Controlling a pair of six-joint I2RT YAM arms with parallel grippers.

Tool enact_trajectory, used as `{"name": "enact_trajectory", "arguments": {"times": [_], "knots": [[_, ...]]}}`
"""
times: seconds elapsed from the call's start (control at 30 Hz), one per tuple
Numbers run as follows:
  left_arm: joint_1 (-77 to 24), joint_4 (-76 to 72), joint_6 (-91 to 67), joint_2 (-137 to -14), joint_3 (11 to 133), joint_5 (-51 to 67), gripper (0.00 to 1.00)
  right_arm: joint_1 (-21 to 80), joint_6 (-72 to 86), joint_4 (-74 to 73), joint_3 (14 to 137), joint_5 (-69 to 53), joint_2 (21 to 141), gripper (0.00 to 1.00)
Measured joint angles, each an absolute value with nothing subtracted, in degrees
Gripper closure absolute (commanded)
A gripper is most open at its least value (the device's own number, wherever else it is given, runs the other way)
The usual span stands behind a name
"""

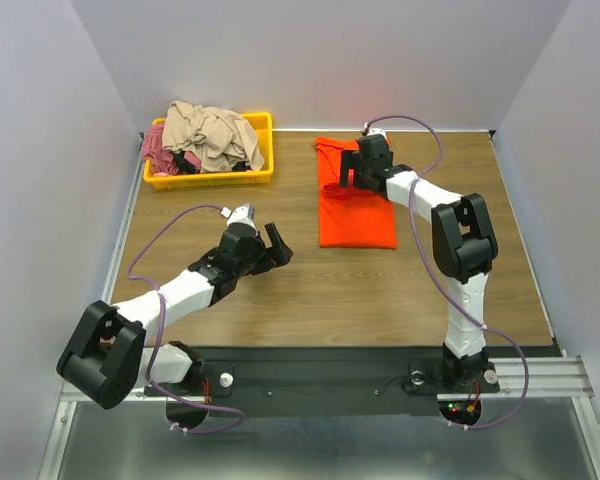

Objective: Fold and stack the t-shirts
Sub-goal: Fold the folded rectangular tshirt in 1/3 of the way, then grab one side of the 2/3 rectangular tshirt with both arms

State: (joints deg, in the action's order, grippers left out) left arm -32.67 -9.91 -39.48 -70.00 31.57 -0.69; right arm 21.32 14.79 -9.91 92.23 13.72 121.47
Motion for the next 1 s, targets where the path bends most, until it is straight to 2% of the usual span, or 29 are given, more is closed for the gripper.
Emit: {"name": "enact_trajectory", "arguments": {"times": [0.2, 0.33, 0.53, 0.67, 0.73, 0.83, 1.0], "knots": [[-32.67, -10.07, -39.48, -70.02, 31.59, -0.45, 0.01, 21.02, 15.38, -9.74, 88.66, 13.54, 118.19, 0.00], [-32.73, -10.59, -39.46, -72.53, 32.91, 0.91, 0.01, 21.02, 18.28, -9.87, 80.31, 13.82, 110.21, 0.00], [-33.61, -13.58, -39.09, -83.90, 40.62, 4.60, 0.02, 21.02, 24.38, -9.78, 61.95, 15.25, 91.61, 0.00], [-34.41, -15.46, -38.65, -91.79, 47.37, 6.52, 0.20, 20.97, 27.42, -10.63, 52.12, 15.33, 84.60, 0.00], [-34.83, -15.86, -38.28, -95.31, 50.76, 7.38, 0.26, 20.58, 28.67, -11.25, 48.73, 15.42, 83.37, 0.00], [-35.62, -16.64, -38.11, -100.12, 55.22, 8.16, 0.30, 19.77, 30.02, -12.32, 45.91, 15.49, 83.20, 0.00], [-36.45, -15.68, -37.30, -105.12, 60.20, 8.10, 0.30, 18.65, 30.48, -12.71, 45.65, 14.59, 83.18, 0.00]]}}
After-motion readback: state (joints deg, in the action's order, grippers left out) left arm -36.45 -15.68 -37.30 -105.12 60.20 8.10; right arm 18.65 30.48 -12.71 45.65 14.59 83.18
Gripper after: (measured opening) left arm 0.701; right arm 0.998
